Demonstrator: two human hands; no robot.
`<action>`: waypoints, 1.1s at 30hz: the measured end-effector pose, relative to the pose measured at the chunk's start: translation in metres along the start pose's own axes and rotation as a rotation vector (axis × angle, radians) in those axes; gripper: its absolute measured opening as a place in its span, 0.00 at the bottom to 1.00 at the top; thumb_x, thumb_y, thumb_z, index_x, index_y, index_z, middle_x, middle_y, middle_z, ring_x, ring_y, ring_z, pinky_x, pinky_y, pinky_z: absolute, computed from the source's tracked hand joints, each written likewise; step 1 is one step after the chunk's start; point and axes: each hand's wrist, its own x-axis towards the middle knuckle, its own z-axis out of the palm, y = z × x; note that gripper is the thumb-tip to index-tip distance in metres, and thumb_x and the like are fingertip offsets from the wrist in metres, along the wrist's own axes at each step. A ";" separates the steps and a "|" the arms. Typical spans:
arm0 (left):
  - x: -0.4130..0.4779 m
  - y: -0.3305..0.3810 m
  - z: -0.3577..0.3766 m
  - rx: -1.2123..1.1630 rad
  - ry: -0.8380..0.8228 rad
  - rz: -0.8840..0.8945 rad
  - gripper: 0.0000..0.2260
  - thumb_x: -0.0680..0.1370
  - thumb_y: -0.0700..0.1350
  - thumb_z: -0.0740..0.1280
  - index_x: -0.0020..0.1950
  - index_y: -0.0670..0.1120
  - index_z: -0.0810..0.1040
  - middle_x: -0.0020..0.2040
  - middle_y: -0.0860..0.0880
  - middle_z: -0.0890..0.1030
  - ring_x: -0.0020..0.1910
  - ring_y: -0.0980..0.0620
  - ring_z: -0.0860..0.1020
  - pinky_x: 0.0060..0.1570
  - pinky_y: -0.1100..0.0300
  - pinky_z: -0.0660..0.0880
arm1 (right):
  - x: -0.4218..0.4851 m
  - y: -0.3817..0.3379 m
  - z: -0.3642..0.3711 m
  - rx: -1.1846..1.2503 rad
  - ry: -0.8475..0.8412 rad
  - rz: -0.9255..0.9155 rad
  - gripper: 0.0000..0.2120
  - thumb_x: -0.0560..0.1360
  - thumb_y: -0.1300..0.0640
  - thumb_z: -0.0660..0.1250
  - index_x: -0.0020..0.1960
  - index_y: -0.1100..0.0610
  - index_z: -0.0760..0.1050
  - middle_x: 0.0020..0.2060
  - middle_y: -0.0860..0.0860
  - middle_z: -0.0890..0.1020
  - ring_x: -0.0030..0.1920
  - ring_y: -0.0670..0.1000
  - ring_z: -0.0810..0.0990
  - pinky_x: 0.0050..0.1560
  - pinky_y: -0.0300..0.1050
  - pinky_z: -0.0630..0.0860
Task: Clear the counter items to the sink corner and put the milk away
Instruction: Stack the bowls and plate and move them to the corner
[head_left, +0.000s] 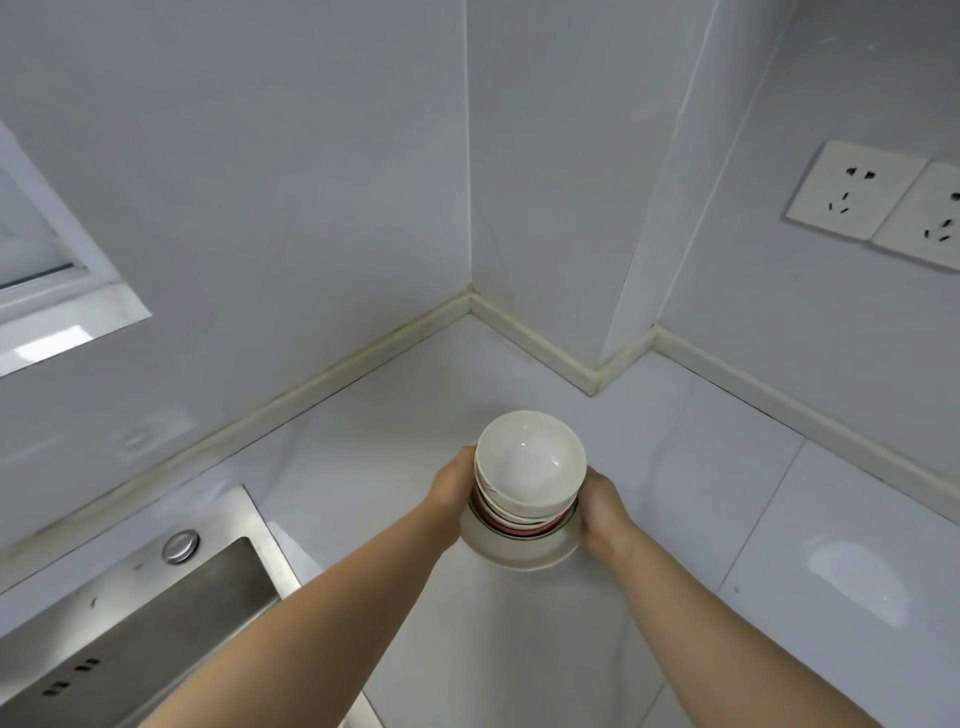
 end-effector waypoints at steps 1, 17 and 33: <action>0.001 0.002 -0.001 0.004 -0.012 -0.003 0.18 0.69 0.55 0.63 0.51 0.45 0.80 0.50 0.45 0.82 0.50 0.47 0.79 0.50 0.56 0.74 | 0.002 -0.001 0.001 -0.017 0.009 0.003 0.12 0.78 0.59 0.57 0.43 0.57 0.79 0.43 0.54 0.83 0.48 0.57 0.80 0.59 0.53 0.73; -0.014 -0.042 -0.026 0.421 0.172 -0.029 0.19 0.75 0.36 0.61 0.66 0.43 0.65 0.56 0.38 0.76 0.33 0.45 0.79 0.33 0.56 0.81 | -0.022 0.038 -0.023 -0.433 0.015 0.084 0.09 0.78 0.64 0.56 0.41 0.62 0.72 0.30 0.58 0.76 0.28 0.53 0.77 0.27 0.39 0.72; 0.001 -0.040 -0.019 0.176 0.269 0.088 0.12 0.73 0.32 0.61 0.53 0.45 0.72 0.48 0.38 0.78 0.35 0.41 0.79 0.27 0.58 0.79 | 0.005 0.022 0.009 -0.302 0.198 0.057 0.10 0.72 0.71 0.56 0.37 0.61 0.72 0.35 0.63 0.80 0.35 0.62 0.82 0.39 0.55 0.80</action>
